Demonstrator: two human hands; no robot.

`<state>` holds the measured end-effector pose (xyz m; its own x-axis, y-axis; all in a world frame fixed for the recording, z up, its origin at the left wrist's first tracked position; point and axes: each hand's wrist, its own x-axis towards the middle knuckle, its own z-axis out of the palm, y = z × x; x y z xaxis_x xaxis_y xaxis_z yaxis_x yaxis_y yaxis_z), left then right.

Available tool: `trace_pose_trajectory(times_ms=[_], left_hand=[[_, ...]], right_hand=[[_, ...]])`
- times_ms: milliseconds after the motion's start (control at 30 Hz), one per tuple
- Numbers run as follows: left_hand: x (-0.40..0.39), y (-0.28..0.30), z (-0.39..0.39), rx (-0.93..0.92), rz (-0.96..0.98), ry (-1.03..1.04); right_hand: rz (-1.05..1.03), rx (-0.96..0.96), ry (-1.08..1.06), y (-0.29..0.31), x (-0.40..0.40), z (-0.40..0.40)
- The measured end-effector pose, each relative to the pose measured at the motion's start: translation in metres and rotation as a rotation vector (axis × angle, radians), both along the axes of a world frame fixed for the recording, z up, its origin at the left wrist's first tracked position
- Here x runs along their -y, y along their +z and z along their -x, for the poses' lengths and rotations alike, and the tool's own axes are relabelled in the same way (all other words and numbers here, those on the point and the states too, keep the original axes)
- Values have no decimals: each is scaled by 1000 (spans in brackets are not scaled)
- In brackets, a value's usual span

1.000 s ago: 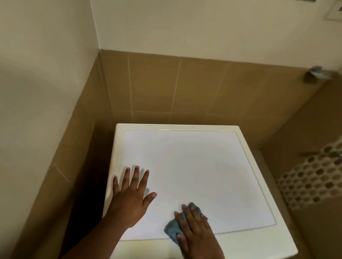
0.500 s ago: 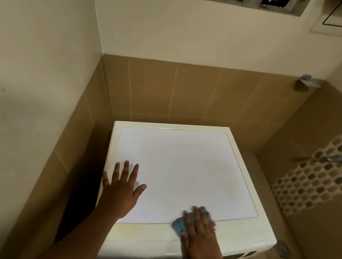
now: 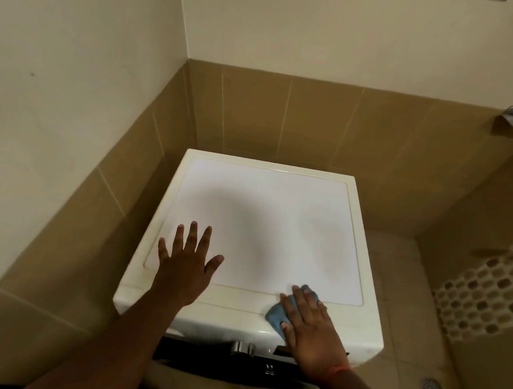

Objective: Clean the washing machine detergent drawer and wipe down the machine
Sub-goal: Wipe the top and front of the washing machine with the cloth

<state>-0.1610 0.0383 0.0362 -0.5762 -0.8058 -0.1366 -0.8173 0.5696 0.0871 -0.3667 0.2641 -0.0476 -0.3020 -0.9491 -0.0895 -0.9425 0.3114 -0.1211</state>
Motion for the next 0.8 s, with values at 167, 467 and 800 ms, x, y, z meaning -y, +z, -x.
trace_pose_trajectory(times_ms=[167, 467, 800], left_hand=[[-41, -6, -9, 43, -39, 75], [-84, -13, -24, 91, -59, 171], [-86, -15, -72, 105, -63, 192]], right_hand=[[38, 43, -152, 0, -28, 0], [53, 10, -218, 1, -75, 51], [47, 105, -526, 3, -53, 25]])
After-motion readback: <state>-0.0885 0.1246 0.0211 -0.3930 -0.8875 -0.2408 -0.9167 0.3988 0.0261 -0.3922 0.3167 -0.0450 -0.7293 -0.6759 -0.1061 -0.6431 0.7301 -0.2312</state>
